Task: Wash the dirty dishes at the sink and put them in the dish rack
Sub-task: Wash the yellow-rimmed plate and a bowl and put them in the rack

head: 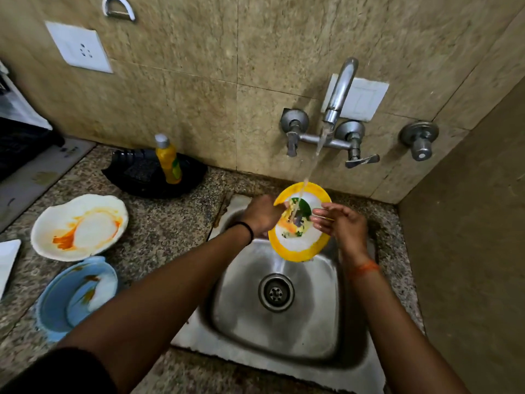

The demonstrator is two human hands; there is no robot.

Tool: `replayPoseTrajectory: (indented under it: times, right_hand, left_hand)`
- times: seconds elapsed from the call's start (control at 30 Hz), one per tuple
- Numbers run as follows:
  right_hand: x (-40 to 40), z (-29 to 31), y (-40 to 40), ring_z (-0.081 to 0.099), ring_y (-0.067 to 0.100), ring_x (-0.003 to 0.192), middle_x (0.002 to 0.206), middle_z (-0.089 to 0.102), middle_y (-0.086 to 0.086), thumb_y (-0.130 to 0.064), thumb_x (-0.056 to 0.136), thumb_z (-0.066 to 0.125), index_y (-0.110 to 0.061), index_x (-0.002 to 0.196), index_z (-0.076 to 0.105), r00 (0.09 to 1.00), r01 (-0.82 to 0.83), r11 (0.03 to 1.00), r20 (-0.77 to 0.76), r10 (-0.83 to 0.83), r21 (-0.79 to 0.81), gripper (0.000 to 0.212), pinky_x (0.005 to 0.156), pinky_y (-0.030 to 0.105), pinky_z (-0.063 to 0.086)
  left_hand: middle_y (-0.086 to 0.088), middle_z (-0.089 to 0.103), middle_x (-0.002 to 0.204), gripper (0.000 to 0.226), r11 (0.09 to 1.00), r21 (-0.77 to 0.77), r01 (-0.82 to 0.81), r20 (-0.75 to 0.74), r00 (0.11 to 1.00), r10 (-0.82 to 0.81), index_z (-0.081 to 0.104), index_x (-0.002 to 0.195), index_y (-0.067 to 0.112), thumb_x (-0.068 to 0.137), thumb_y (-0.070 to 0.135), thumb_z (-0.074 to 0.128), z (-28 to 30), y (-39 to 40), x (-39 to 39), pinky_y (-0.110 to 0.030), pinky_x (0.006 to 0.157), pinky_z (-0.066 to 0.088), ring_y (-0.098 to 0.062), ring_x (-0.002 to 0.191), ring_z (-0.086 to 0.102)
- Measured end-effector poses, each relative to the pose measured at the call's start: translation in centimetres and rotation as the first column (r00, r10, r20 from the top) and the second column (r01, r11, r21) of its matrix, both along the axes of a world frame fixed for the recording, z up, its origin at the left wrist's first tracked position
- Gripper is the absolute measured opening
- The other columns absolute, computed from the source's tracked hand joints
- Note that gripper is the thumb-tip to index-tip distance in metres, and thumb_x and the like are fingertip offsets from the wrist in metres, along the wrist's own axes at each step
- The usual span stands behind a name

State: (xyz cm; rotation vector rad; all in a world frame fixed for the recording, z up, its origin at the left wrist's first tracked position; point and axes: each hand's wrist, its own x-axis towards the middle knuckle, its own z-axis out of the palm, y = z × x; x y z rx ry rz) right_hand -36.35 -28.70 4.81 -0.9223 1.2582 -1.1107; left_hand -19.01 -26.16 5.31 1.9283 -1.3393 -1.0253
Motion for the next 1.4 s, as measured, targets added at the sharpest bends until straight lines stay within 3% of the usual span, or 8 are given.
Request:
replayPoseTrajectory:
  times: [0.17,0.37,0.5,0.77,0.93,1.1,1.27,1.4]
  right_hand:
    - [0.2,1.5,-1.1,0.066,0.019,0.074,0.091,0.065,0.012,0.0,0.093,0.054,-0.012,0.094,0.058,0.978,0.173,0.985,0.119,-0.171,-0.006,0.012,0.069,0.026,0.057]
    - [0.2,4.4,-4.4,0.056,0.02,0.089,0.097,0.059,0.009,-0.015,0.089,0.066,-0.003,0.119,0.055,0.952,0.294,0.949,-0.057,-0.302,-0.11,0.035,0.084,0.033,0.047]
    - [0.5,5.7,-6.8,0.056,0.019,0.069,0.072,0.058,0.006,-0.017,0.087,0.068,-0.008,0.081,0.062,0.972,0.234,0.972,0.021,-0.234,-0.03,0.012,0.065,0.031,0.048]
    - [0.4,4.3,-9.6,0.068,0.029,0.065,0.081,0.071,0.02,-0.017,0.083,0.069,-0.01,0.073,0.064,0.953,0.278,0.959,-0.108,-0.283,-0.056,0.014,0.065,0.043,0.059]
    - [1.0,6.0,-7.3,0.065,0.031,0.102,0.107,0.072,0.009,-0.03,0.083,0.065,-0.021,0.107,0.069,0.707,0.214,0.936,-0.616,-0.346,-0.28,0.025,0.086,0.035,0.051]
    - [0.9,6.7,-5.7,0.06,0.035,0.109,0.117,0.066,0.014,-0.029,0.091,0.057,-0.025,0.126,0.058,0.455,0.056,0.944,-0.834,-0.313,-0.324,0.035,0.087,0.038,0.047]
    - [2.0,5.5,-2.5,0.054,0.037,0.121,0.132,0.058,0.019,-0.033,0.09,0.057,-0.01,0.145,0.033,0.614,-0.045,0.997,-0.789,-0.021,-0.062,0.064,0.096,0.04,0.044]
    - [3.8,3.1,2.0,0.069,0.033,0.084,0.098,0.071,0.016,-0.032,0.095,0.056,-0.016,0.095,0.063,0.862,-0.323,0.926,-0.343,0.373,0.196,0.018,0.074,0.044,0.059]
  left_hand:
    - [-0.022,0.068,0.107,0.026,0.916,0.058,0.398,0.635,0.693,-0.341,0.07,0.1,0.004,0.09,0.024,0.057,3.2,-2.9,-3.4,-0.038,0.077,0.049,-0.039,0.102,0.064]
    - [-0.014,0.067,0.114,0.027,0.859,0.038,0.51,0.783,0.52,-0.343,0.069,0.108,0.011,0.093,0.017,0.048,5.1,-5.3,-5.6,-0.037,0.08,0.05,-0.036,0.106,0.063]
    - [-0.015,0.066,0.114,0.027,0.876,0.012,0.483,0.781,0.542,-0.31,0.068,0.11,0.01,0.094,0.019,0.048,5.3,-5.6,-5.3,-0.036,0.081,0.049,-0.035,0.107,0.062]
    - [-0.021,0.068,0.079,0.049,0.963,-0.123,0.239,0.218,0.954,-0.209,0.065,0.075,0.004,0.077,0.048,0.044,2.8,-3.2,-0.9,-0.035,0.062,0.041,-0.032,0.078,0.065]
    - [-0.023,0.07,0.083,0.05,0.987,-0.115,0.114,0.031,0.993,-0.112,0.068,0.086,-0.003,0.083,0.046,0.055,1.9,-1.6,0.6,-0.045,0.071,0.052,-0.033,0.073,0.066]
    - [-0.011,0.07,0.075,0.025,0.993,-0.074,-0.087,-0.251,0.966,0.066,0.068,0.094,0.012,0.095,0.034,0.057,2.3,0.5,1.6,-0.032,0.048,0.053,-0.023,0.058,0.066]
    - [-0.008,0.068,0.083,0.026,0.984,0.039,-0.176,-0.518,0.838,0.171,0.062,0.112,0.016,0.096,0.035,0.055,1.8,3.0,4.2,-0.032,0.052,0.055,-0.019,0.059,0.062]
    - [-0.007,0.069,0.085,0.029,0.96,0.121,-0.252,-0.653,0.708,0.268,0.056,0.119,0.014,0.097,0.031,0.053,2.4,6.1,7.7,-0.03,0.044,0.056,-0.016,0.056,0.068]
